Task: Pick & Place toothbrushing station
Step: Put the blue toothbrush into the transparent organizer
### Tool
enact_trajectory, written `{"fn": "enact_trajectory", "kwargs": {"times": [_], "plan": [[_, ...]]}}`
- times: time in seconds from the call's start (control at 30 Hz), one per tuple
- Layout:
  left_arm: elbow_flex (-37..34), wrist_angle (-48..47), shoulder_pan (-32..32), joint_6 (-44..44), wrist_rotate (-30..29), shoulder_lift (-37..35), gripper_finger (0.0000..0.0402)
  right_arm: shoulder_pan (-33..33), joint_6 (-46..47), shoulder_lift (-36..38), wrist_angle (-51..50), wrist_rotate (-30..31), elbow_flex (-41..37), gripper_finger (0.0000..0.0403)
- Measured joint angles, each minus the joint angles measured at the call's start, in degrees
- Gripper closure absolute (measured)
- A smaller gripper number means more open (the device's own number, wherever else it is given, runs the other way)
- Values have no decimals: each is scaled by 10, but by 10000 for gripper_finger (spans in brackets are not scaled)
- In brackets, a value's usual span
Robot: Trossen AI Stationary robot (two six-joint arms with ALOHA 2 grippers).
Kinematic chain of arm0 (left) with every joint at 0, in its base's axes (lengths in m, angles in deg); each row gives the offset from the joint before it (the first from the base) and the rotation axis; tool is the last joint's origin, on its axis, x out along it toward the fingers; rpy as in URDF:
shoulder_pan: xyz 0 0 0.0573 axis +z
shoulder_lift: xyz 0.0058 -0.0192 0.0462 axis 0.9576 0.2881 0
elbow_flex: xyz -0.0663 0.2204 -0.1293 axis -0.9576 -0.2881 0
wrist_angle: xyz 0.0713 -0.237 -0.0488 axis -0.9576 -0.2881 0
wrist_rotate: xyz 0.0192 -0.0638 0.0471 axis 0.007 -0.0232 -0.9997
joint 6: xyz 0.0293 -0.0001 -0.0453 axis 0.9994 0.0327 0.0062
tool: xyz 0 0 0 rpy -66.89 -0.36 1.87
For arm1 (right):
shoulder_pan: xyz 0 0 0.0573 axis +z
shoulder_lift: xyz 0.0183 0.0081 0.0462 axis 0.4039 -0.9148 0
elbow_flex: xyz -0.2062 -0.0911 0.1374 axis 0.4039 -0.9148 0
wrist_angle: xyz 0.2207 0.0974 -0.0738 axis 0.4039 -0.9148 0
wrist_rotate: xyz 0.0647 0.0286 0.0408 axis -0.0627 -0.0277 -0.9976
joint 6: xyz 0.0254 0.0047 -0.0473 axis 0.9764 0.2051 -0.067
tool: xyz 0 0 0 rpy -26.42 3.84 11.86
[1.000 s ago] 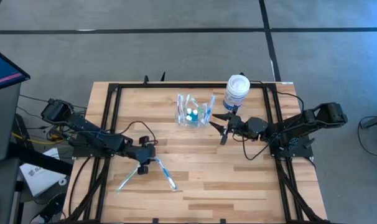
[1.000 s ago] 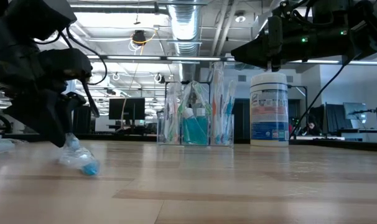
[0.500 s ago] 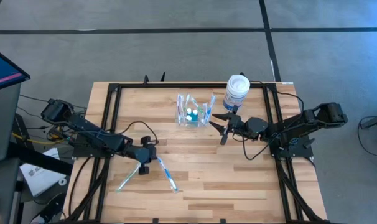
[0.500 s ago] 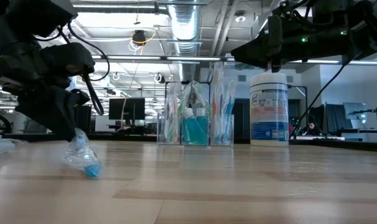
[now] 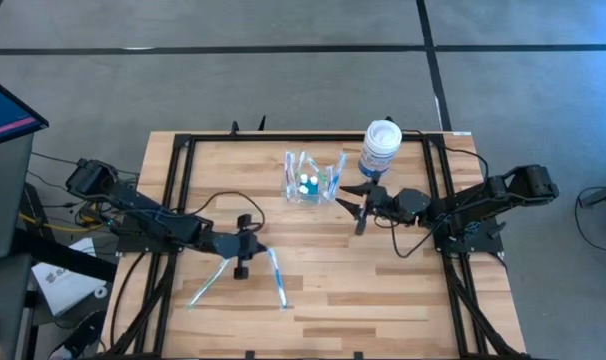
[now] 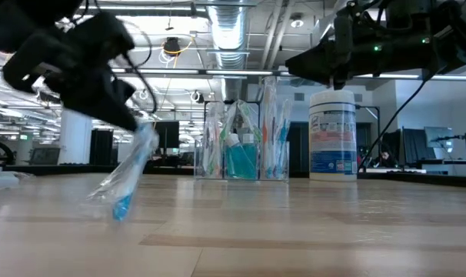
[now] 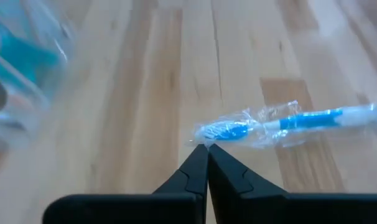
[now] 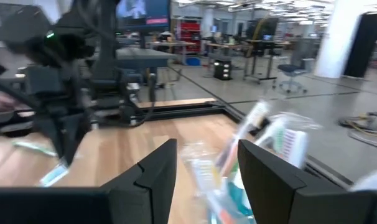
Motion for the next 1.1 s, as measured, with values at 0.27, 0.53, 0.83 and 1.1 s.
{"fn": "enact_trajectory", "kwargs": {"times": [0.27, 0.53, 0.83, 1.1], "plan": [[68, 0, 0, 87, -41, 0, 401, 0, 23, 0, -1, -59, 0, 242], [119, 10, 0, 153, -70, 0, 401, 1, 54, 0, -1, -86, 0, 242], [160, 53, 0, 215, -97, 0, 401, 12, 66, 0, -69, -125, 35, 242], [203, 86, 2, 285, -124, 0, 401, 20, 37, 0, -113, -126, 59, 242]]}}
